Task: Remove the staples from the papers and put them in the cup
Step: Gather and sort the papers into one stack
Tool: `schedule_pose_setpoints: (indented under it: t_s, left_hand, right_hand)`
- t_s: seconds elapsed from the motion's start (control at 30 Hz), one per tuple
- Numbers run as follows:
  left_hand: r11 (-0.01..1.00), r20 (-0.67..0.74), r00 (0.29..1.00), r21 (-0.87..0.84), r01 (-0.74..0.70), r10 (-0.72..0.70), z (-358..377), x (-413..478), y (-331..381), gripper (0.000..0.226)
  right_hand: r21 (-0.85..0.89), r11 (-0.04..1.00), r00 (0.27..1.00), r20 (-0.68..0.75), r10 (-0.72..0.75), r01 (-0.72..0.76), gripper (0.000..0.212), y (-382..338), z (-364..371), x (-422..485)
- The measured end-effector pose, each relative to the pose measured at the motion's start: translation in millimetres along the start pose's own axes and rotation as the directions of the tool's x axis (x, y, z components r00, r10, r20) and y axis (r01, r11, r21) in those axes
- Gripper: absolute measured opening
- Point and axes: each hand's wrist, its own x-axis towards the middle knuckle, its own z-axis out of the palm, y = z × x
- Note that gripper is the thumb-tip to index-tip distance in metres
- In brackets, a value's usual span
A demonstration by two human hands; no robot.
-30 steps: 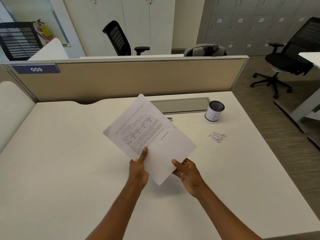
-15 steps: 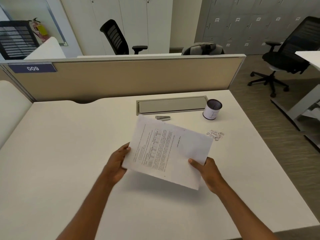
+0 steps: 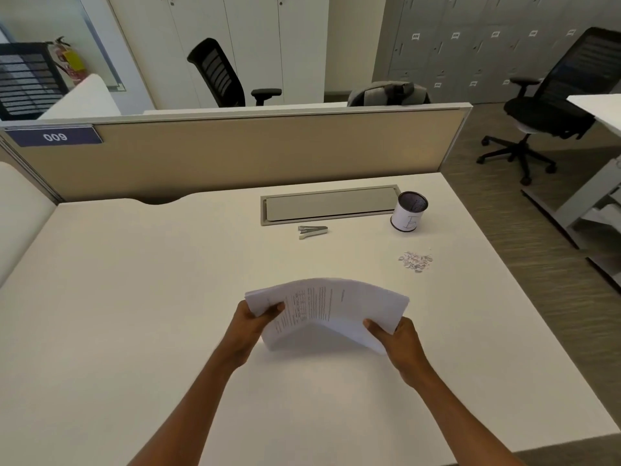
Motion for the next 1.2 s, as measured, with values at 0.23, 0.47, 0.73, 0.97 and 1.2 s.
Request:
schedule_pose_setpoints:
  t_s: [0.23,0.47,0.73,0.97,1.2]
  left_hand:
    - [0.998,-0.033,0.999,0.055,0.038,-0.036,8,1,-18,0.028]
    - [0.989,-0.041,0.998,0.137,0.06,-0.055,9,3,-20,0.027]
    - [0.93,-0.047,0.994,0.352,0.107,-0.097,1,9,7,0.014]
    - [0.879,0.029,0.998,0.476,0.037,-0.058,-5,16,42,0.03]
    - [0.654,0.145,0.989,0.748,-0.112,0.003,8,26,68,0.022]
  right_hand:
    - [0.03,0.998,0.998,-0.025,0.06,-0.059,0.033,9,-3,3]
    - [0.002,0.996,0.996,-0.018,0.091,-0.09,0.025,7,-7,9]
    - [-0.067,0.997,0.999,0.036,0.033,-0.031,0.041,-15,-27,9]
    - [-0.604,0.709,0.907,0.059,-0.416,0.365,0.095,-78,-7,-5]
    - [-0.638,0.63,0.895,0.274,-0.352,0.443,0.094,-131,37,-9]
